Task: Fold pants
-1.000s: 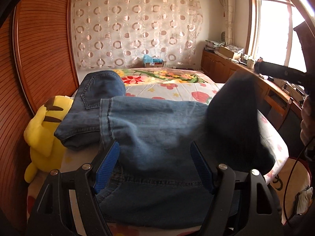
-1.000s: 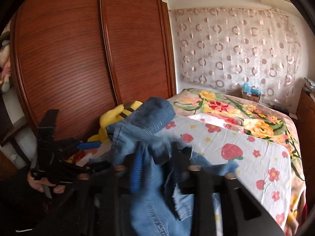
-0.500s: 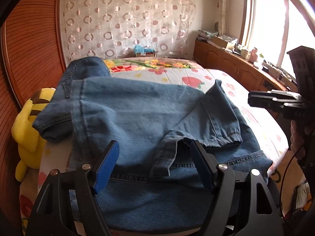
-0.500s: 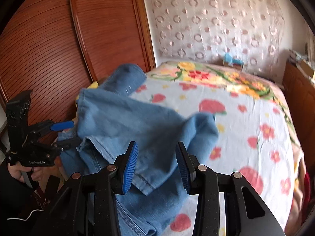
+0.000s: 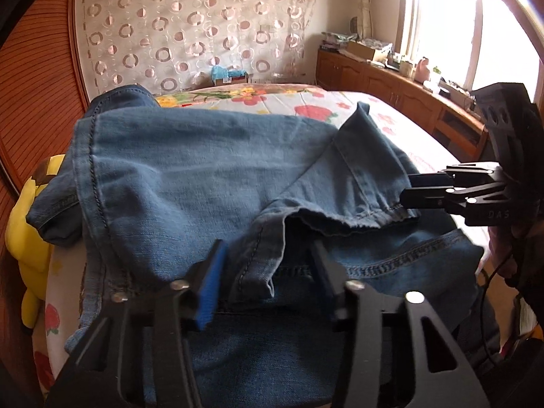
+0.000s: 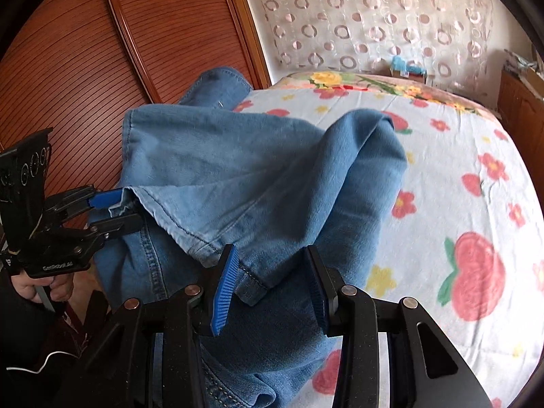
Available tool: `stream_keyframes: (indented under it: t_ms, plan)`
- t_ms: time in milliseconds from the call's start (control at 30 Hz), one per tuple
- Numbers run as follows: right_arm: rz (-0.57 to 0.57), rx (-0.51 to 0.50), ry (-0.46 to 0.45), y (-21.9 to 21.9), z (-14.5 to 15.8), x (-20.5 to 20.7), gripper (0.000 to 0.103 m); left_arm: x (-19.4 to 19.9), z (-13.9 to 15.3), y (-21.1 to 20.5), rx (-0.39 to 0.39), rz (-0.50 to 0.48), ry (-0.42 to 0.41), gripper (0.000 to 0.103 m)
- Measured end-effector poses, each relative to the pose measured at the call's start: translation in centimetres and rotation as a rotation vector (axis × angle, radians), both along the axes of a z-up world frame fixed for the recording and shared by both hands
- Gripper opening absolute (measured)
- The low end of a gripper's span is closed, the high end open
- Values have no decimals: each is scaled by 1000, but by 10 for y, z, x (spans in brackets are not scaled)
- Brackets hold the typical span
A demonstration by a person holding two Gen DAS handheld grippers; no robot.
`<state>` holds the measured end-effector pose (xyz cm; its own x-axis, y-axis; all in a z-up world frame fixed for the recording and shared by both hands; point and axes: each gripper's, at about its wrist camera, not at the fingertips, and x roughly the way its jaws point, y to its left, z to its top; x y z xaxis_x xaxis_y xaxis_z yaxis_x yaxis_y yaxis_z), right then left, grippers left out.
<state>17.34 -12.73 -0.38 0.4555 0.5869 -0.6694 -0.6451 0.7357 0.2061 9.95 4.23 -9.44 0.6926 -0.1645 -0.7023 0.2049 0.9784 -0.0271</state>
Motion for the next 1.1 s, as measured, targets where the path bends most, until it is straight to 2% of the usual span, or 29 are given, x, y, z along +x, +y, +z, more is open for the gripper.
stream_keyframes:
  t_ms: [67, 133, 200, 300, 433, 633, 733, 833, 900, 1100]
  plan:
    - [1, -2, 11, 2, -4, 2, 41, 1, -4, -1, 11, -1, 5, 32]
    - [6, 3, 19, 4, -3, 4, 40, 1, -4, 0, 18, -1, -3, 20]
    - [21, 16, 21, 4, -2, 7, 11, -1, 1, 0, 6, -1, -20, 19]
    - [45, 50, -11, 8, 16, 8, 5, -10, 17, 0, -12, -18, -59, 18]
    - [61, 85, -112, 12, 65, 6, 4, -26, 50, -5, -15, -39, -123, 17]
    - [109, 135, -247, 35, 143, 5, 3, -54, 107, 8, -72, -35, -217, 17]
    - [144, 151, -272, 51, 163, 5, 3, -65, 122, 17, -75, -18, -237, 17]
    - [184, 155, -272, 80, 174, 10, 3, -72, 123, 26, -58, 13, -232, 17]
    - [207, 132, -269, 99, 170, 16, 3, -74, 115, 33, -56, 34, -205, 17]
    - [247, 59, -179, 155, 130, 58, 3, -68, 65, 48, -59, 90, -78, 17]
